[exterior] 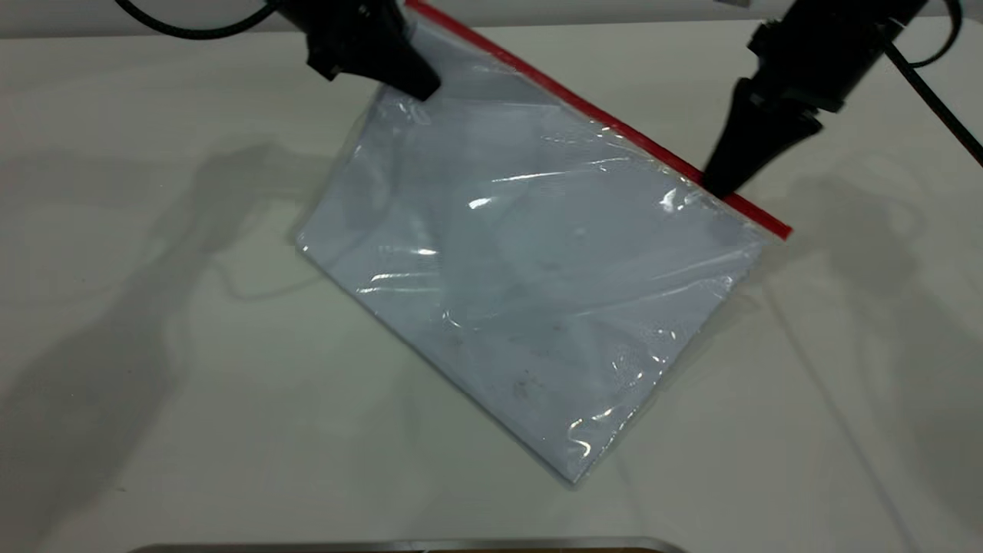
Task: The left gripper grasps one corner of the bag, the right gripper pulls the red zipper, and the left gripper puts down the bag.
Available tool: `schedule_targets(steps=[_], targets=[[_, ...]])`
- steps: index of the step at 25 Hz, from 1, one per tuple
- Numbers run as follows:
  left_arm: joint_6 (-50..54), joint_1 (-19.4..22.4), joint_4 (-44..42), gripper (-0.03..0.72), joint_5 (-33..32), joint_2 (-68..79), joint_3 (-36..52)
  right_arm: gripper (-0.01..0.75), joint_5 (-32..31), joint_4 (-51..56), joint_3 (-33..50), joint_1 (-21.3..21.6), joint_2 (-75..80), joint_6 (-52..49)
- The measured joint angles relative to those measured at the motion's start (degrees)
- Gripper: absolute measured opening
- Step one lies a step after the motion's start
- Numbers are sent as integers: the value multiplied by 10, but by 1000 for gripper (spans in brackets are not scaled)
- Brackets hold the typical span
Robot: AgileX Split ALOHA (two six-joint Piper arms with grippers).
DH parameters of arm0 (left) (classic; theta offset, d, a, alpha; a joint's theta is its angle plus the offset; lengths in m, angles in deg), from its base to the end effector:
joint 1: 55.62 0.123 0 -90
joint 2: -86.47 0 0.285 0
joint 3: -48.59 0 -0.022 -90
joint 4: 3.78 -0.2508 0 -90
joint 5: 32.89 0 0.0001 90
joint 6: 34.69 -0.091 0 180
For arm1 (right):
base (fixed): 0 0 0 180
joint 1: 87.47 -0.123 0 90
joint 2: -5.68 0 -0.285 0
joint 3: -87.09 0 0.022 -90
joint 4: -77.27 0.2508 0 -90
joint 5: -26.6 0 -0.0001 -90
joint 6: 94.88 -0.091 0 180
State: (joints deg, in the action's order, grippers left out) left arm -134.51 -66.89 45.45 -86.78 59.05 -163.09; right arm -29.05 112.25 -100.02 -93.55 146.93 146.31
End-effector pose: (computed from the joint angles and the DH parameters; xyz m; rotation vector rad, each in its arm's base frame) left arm 0.4802 -0.1525 0.0756 1.6658 1.8936 -0.5918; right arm 0.4046 0.0864 0.0626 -1.1309 2.7545 0.7497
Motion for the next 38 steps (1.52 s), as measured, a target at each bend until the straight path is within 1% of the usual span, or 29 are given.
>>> schedule_targets(steps=[3,7,11,14,17,19,21,24,26,27,29,31,32,34,38], targets=[[36,1,-39,53,4,0,0,43,-27,-51,0,1,0,-47],[51,-1,-54,53,-2,0,0,44,-51,-73,0,1,0,-92],[53,-3,-56,53,-3,0,0,50,-49,-80,0,1,0,-106],[54,-3,-58,53,-1,0,0,69,-30,-78,0,1,0,-107],[54,-2,-68,64,10,0,0,134,-11,-84,0,2,0,-108],[54,2,-74,91,21,0,0,228,1,-84,0,4,0,-108],[62,4,-73,157,30,0,0,333,15,-80,0,4,0,-108],[89,4,-65,304,45,0,0,502,38,-79,-5,4,0,-108],[117,4,-63,412,64,-3,0,580,45,-80,-22,4,0,-108],[136,4,-63,468,76,-6,0,607,47,-81,-35,4,0,-108],[175,4,-64,564,99,-16,0,628,45,-83,-66,4,0,-108],[226,4,-76,623,122,-36,0,627,34,-84,-104,4,0,-108],[255,4,-87,641,128,-47,0,623,22,-84,-128,4,0,-108],[317,4,-115,652,132,-80,0,603,-12,-90,-186,4,0,-110],[475,4,-203,654,124,-161,0,580,-115,-127,-326,4,1,-153]])
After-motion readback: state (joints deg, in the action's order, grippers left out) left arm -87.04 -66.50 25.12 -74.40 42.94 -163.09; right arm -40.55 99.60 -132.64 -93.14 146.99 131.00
